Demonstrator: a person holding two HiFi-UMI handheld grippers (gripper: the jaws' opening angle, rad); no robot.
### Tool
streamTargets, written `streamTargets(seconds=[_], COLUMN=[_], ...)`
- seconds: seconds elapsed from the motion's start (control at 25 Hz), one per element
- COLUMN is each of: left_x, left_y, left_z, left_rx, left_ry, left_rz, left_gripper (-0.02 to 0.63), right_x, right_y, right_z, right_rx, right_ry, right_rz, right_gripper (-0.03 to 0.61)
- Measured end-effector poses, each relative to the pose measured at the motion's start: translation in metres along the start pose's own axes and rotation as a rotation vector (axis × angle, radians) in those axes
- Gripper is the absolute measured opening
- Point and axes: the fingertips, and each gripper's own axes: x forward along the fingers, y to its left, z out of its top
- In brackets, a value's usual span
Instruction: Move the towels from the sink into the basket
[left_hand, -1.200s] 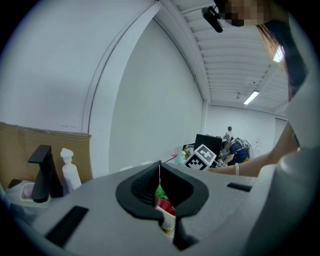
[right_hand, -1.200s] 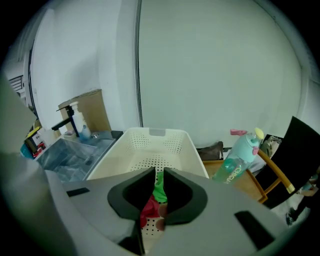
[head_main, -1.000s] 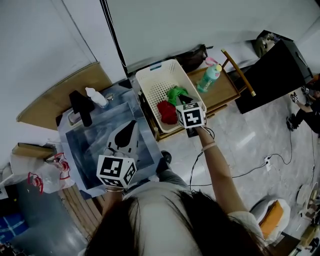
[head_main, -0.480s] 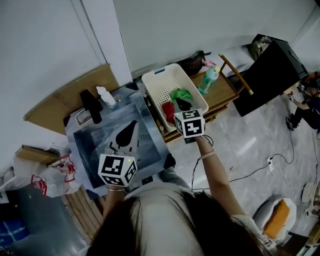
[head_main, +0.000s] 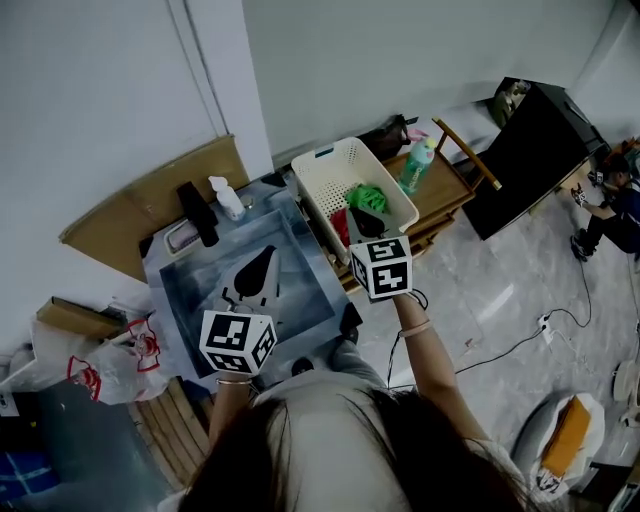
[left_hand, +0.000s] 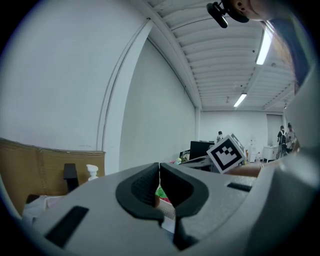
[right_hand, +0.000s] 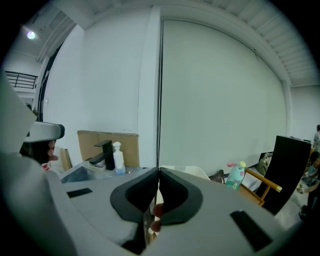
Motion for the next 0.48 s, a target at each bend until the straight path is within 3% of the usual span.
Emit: streamTargets(seconds=[0.48], left_x=[-0.061], left_y=[0.024], left_z=[0.002], left_rx=[0.007], left_ry=[-0.029], left_rz=[0.042], left_gripper=[0.011], right_x=[-0.039], right_y=[0.083], right_z=[0.032], right_rx=[-0.020], right_ry=[-0.114], right_rz=[0.052], right_gripper=[0.026])
